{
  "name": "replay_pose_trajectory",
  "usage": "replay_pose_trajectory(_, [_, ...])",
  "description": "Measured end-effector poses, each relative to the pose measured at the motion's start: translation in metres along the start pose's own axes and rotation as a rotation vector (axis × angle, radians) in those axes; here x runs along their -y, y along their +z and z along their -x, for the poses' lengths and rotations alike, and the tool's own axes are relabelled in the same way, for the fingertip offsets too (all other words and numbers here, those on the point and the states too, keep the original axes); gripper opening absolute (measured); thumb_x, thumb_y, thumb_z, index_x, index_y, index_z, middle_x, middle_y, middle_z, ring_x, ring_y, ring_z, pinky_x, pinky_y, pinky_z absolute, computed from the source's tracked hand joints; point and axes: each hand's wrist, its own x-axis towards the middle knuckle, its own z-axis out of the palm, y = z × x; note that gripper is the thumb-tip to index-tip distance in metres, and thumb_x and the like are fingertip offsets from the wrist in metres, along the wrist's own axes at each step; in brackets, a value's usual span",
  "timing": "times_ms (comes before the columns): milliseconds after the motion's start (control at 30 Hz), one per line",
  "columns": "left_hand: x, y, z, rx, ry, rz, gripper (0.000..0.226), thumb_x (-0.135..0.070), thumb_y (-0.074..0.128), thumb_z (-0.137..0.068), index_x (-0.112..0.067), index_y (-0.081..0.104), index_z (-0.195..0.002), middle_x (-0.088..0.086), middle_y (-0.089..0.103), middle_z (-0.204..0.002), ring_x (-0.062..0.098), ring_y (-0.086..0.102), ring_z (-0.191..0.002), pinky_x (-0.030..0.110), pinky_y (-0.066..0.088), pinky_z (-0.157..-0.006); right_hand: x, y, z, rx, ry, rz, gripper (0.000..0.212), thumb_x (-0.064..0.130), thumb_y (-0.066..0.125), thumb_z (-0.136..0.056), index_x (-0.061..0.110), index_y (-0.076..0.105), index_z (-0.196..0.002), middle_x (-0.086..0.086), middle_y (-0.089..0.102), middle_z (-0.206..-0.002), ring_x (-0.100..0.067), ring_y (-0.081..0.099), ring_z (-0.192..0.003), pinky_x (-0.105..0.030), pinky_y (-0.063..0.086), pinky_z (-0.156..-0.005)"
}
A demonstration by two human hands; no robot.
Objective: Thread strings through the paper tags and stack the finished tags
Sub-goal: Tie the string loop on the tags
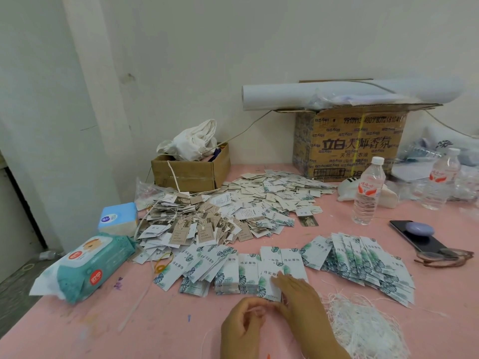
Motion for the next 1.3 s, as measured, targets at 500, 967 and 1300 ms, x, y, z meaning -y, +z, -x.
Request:
replay_pose_trajectory(500, [0.002,-0.002,-0.002,0.027,-0.037,0.036,0.04,0.013,0.051,-0.088,-0.018,0.076,-0.093,-0.006,0.076,-0.096,0.005,0.07,-0.097,0.036,0.052,-0.097,0.007,-0.01,0.007,-0.48,-0.133,-0.107,0.011,0.017,0.069,-0.084,0.009,0.074,-0.078,-0.003,0.072,-0.073,-0.025,0.066,-0.062,-0.039,0.056,-0.055])
replay_pose_trajectory(967, [-0.011,-0.003,0.007,0.24,-0.03,-0.021,0.056,0.006,0.046,-0.096,-0.038,0.042,-0.131,-0.02,0.056,-0.134,-0.009,0.049,-0.123,0.009,0.04,-0.096,0.016,-0.033,0.015,-0.81,0.321,-0.911,0.027,0.008,0.051,-0.097,0.029,0.06,-0.083,0.005,0.054,-0.062,0.004,0.049,-0.056,-0.005,0.036,-0.048])
replay_pose_trajectory(1300, [-0.04,0.007,-0.001,0.073,-0.144,0.196,0.054,0.003,0.049,-0.097,-0.012,0.033,-0.146,0.001,0.034,-0.152,0.0,0.041,-0.118,0.047,0.033,-0.113,0.016,-0.016,0.016,-0.698,0.127,-0.645,0.037,-0.007,0.055,-0.09,0.03,0.059,-0.088,0.013,0.063,-0.084,-0.004,0.06,-0.078,-0.009,0.042,-0.065])
